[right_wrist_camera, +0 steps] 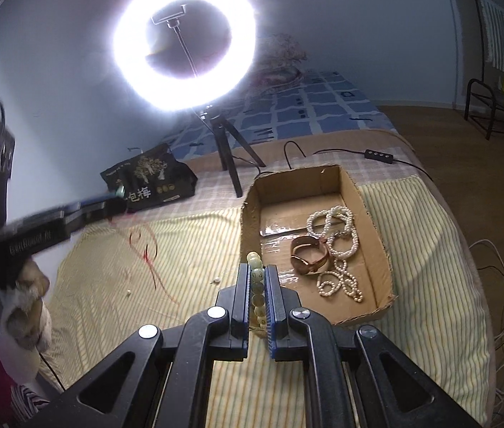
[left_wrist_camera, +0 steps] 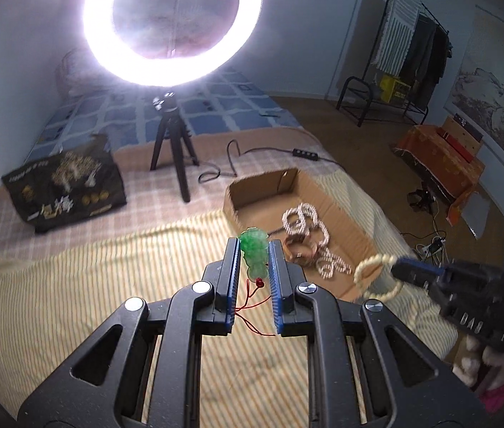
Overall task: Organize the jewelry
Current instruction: 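Lift and carry the pendant with the left tool while the right tool carries the bracelet to the box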
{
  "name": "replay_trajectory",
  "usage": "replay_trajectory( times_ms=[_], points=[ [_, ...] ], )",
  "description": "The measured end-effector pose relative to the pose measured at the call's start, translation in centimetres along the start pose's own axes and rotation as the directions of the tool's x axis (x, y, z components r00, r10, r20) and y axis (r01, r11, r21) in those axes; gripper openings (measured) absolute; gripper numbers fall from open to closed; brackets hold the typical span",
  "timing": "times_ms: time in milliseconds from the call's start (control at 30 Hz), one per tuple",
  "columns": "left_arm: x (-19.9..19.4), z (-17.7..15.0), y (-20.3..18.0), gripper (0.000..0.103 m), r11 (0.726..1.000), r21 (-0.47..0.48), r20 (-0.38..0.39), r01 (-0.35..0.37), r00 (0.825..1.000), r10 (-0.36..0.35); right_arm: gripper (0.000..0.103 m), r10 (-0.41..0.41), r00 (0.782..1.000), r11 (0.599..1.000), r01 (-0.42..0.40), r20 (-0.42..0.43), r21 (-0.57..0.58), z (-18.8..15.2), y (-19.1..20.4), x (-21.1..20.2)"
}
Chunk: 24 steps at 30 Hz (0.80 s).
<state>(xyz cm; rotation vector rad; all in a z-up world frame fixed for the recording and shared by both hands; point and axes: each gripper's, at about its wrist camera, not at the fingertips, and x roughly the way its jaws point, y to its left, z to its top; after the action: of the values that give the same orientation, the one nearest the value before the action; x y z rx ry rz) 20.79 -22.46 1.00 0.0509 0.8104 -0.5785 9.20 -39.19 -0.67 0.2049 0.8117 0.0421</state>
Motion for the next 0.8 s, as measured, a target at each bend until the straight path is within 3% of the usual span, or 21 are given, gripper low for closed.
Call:
replay_trajectory(
  times_ms=[400, 800],
  points=[
    [5.8, 4.9, -1.8, 0.014, 1.0, 0.019, -0.006, 0.025, 1.0, -0.025, 0.005, 0.004, 0.998, 1.0, -0.002, -0.065, 0.026, -0.1, -1.0, 2.8],
    [12.5, 5.9, -2.4, 0.014, 0.999, 0.016, -0.072, 0.032, 0.997, -0.03, 0.005, -0.014, 0.995, 0.998, 0.021, -0.101, 0.065, -0.2, -2.4, 4.7]
  ],
)
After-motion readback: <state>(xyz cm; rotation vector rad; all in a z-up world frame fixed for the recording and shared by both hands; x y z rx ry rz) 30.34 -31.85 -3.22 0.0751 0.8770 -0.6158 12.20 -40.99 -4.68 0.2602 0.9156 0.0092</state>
